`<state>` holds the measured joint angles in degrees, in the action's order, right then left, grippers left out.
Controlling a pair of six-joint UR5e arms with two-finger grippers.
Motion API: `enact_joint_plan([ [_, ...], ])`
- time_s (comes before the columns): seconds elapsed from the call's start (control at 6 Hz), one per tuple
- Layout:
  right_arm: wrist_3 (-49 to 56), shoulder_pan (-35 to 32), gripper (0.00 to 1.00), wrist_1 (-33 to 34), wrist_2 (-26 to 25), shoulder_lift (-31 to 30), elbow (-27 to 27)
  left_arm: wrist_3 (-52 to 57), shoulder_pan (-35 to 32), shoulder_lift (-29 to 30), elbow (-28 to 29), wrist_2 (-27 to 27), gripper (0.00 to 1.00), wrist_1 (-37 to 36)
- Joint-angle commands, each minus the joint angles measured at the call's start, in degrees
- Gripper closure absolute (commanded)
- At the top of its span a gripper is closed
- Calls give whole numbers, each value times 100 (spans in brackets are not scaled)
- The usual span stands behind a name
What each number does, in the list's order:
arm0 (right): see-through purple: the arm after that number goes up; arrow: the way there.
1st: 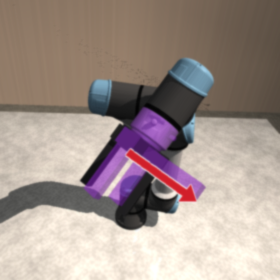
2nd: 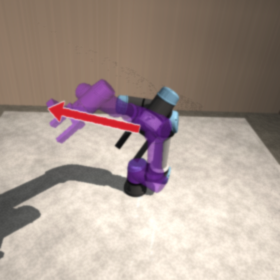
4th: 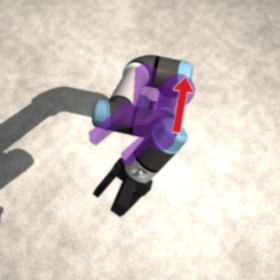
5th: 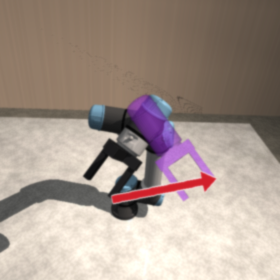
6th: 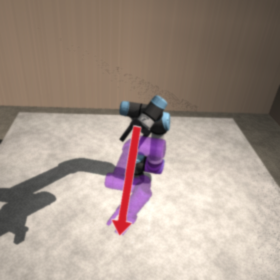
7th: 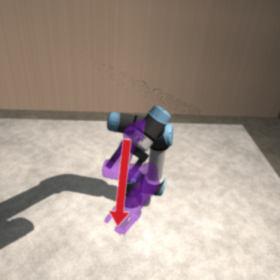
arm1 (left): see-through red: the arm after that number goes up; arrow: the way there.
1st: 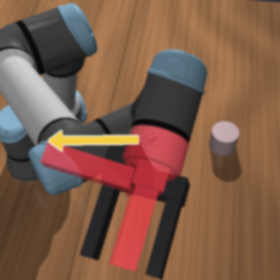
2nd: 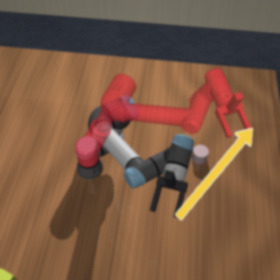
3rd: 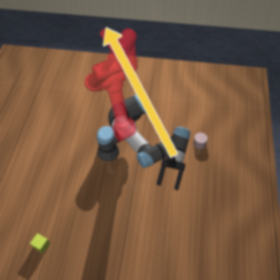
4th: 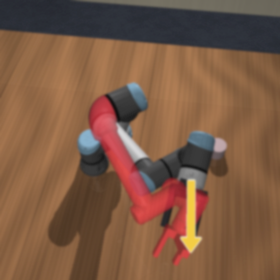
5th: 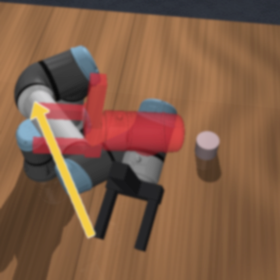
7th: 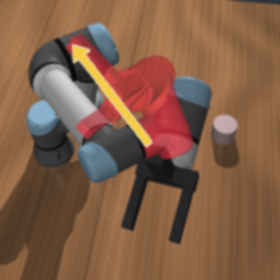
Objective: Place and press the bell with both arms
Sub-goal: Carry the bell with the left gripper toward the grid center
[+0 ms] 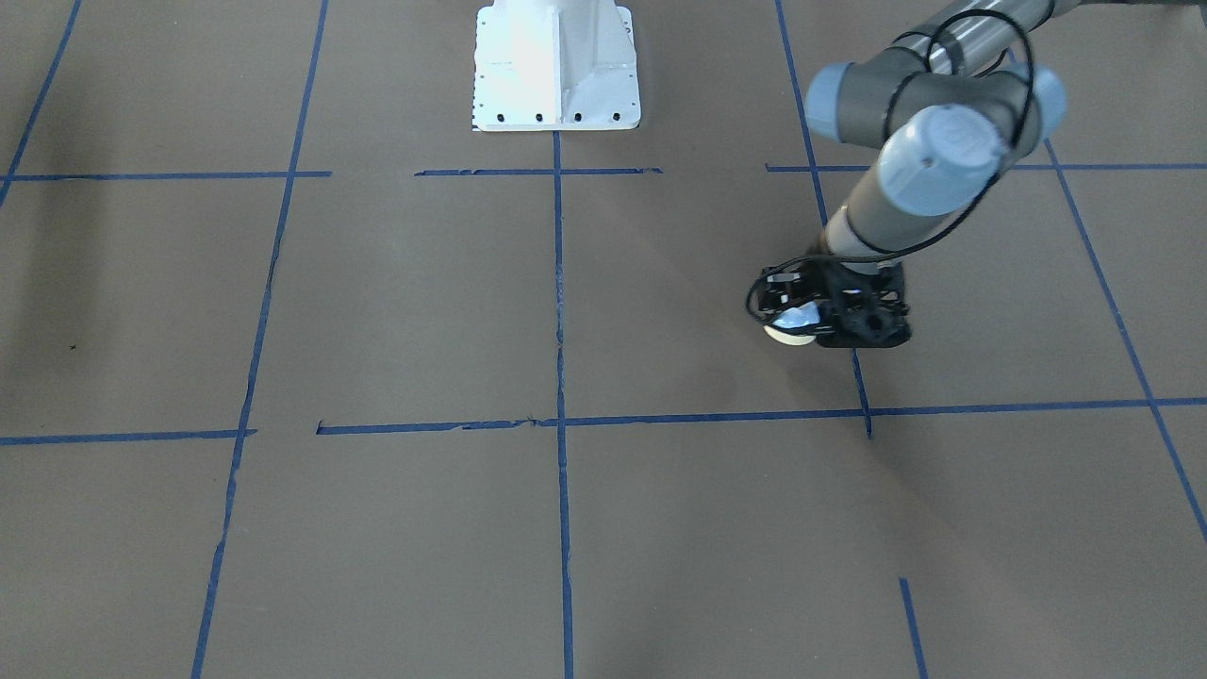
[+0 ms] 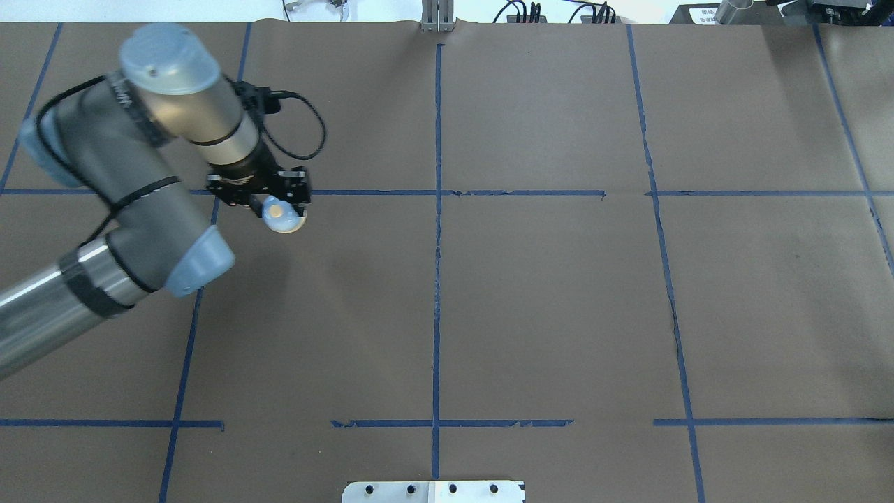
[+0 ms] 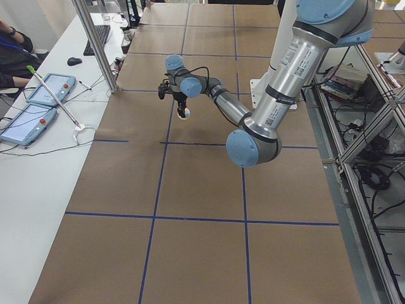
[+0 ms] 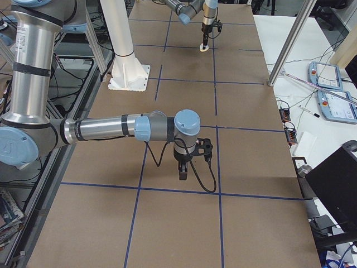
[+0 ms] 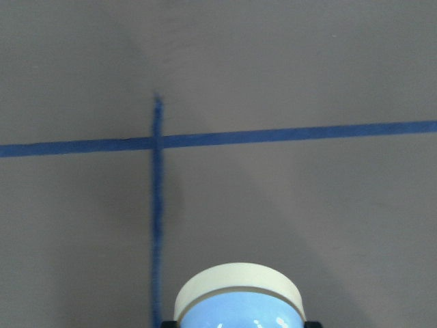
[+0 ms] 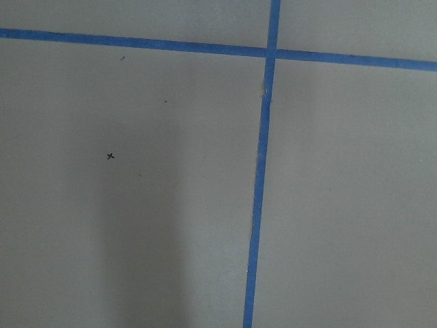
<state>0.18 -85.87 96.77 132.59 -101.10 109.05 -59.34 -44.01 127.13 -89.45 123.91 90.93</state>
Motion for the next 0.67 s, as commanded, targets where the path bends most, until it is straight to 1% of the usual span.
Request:
enact_joint_plan([
  [0.0, -1, 0, 0, 0, -5, 20, -16, -1049, 593, 1920, 1859, -530, 99, 47],
  [0.17, -1, 0, 0, 0, -5, 20, -16, -1149, 691, 2469, 2522, -551, 99, 56],
  [0.33, -1, 0, 0, 0, -5, 20, -24, -1150, 805, 2475, 2616, -630, 95, 213],
  [0.5, -1, 9, 0, 0, -5, 20, -24, -1150, 824, 2475, 2660, -631, 85, 223],
])
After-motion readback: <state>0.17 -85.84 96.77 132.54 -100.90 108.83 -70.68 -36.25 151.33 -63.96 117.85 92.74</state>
